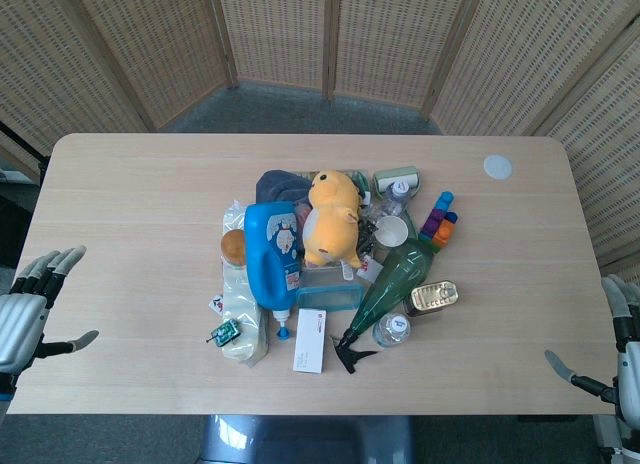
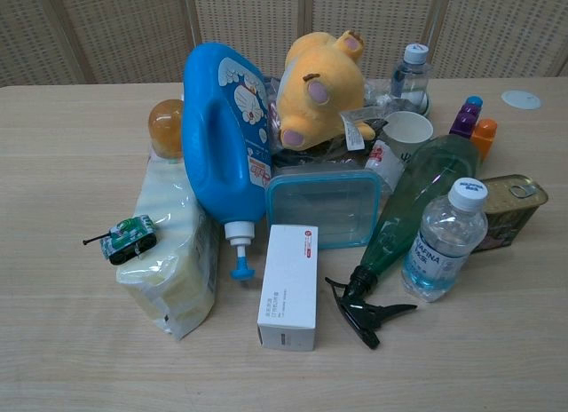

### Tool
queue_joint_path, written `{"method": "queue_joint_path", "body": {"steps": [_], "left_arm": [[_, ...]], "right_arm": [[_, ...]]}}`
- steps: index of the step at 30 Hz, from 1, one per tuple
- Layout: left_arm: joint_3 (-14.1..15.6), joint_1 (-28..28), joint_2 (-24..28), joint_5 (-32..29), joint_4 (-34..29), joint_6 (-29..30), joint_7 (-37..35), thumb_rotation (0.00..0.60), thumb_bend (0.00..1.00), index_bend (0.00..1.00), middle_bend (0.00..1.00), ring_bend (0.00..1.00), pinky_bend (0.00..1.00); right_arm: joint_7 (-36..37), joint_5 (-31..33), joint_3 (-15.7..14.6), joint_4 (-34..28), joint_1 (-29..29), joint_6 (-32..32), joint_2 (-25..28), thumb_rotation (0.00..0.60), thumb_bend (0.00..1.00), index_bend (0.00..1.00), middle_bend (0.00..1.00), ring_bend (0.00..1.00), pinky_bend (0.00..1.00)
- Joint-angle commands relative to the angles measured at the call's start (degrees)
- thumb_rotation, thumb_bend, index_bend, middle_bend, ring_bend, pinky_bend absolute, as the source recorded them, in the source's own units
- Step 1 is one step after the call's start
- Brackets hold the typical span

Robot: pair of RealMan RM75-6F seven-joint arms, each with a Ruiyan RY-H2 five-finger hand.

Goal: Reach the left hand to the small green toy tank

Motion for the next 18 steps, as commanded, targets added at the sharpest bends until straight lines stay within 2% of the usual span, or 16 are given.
{"method": "queue_joint_path", "body": {"steps": [1, 11, 18], "left_arm": [[-0.02, 0.02, 0.02, -0.01, -0.02, -0.04, 0.06, 0.600, 0.00, 0.00, 0.00, 0.00, 0.00], [0.34, -1.02, -0.41, 0.58, 0.77, -2.51, -0.17, 0.600, 0.00, 0.00, 0.00, 0.00, 0.00], [-0.59, -9.17, -2.16, 4.60, 7.39, -12.80, -1.36, 0.600, 0.00, 0.00, 0.00, 0.00, 0.00]], "right_arm": [[0.03, -0.06, -0.03, 0.04, -0.04, 0.03, 0.01, 0.509, 0.00, 0.00, 0.00, 0.00, 0.00], [0.68, 0.38, 0.18, -0.32, -0.24, 0.34, 0.36, 0.508, 0.00, 0.00, 0.00, 0.00, 0.00], [1.03, 0.98, 0.39, -0.34, -0.03, -0.11, 0.45, 0.510, 0.00, 0.00, 0.00, 0.00, 0.00]]}}
